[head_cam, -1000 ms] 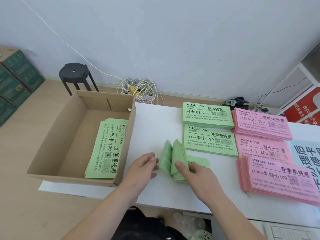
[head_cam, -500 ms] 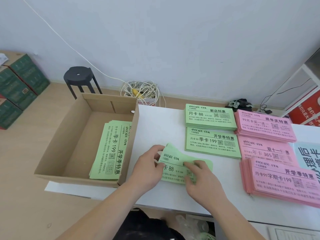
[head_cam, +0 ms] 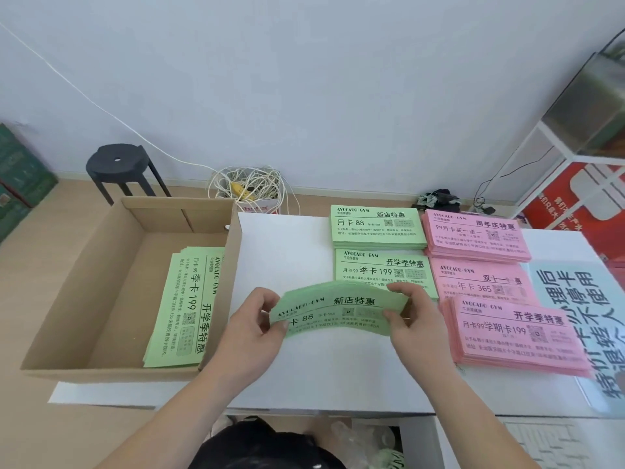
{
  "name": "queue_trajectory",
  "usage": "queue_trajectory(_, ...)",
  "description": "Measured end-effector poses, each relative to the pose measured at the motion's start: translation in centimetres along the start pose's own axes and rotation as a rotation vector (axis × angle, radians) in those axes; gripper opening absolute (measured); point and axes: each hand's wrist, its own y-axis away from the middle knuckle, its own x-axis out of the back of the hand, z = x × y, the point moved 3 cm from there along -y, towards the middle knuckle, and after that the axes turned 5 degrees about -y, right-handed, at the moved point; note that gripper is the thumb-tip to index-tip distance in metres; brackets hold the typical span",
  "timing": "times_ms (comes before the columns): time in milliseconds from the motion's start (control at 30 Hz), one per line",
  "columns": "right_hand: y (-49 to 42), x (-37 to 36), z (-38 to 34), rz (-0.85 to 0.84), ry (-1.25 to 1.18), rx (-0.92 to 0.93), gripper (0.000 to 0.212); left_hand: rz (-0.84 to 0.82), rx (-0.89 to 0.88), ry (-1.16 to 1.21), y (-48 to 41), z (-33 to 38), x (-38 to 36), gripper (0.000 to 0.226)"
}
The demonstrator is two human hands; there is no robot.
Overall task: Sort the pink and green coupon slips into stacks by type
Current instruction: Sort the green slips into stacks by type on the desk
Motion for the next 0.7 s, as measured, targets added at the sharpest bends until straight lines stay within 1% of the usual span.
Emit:
queue_trajectory(100,0.4,0.1,0.1,0.017,0.052,0.067,0.041,-0.042,0.004,-0.06,0.0,-0.5,-0.3,0.032)
queue_trajectory(167,0.7,-0.2,1.0,0.015,0.055,0.055,0.046,-0.072,-0.017,-0.139,0.0,-1.3,-0.8,0.029)
queue_trajectory(300,1.2,-0.4,2.6,0.022,0.032,0.032,0.057,-0.025,-0.064,-0.304,0.0,-1.9,-0.7,0.026)
queue_trajectory(433,1.5,-1.2,2.4,0.036,-0.033,-0.002,0.052,-0.026,-0.024,-0.241,-0.1,-1.7,-0.9,0.027)
queue_trajectory(533,1.8,-2.3,2.2,0.03,-0.016,-0.008,0.059,-0.063,-0.004,-0.208,0.0,-1.2,-2.5,0.028)
queue_trajectory(633,2.0,-2.6,2.4,0.058,-0.023,-0.035,0.066,-0.043,0.036,-0.167,0.1,-1.2,-3.0,0.031)
queue_trajectory(700,2.1,-2.5,2.6,0.079,-0.031,-0.074,0.067,-0.028,0.064,-0.193,0.2,-1.6,-2.8,0.028)
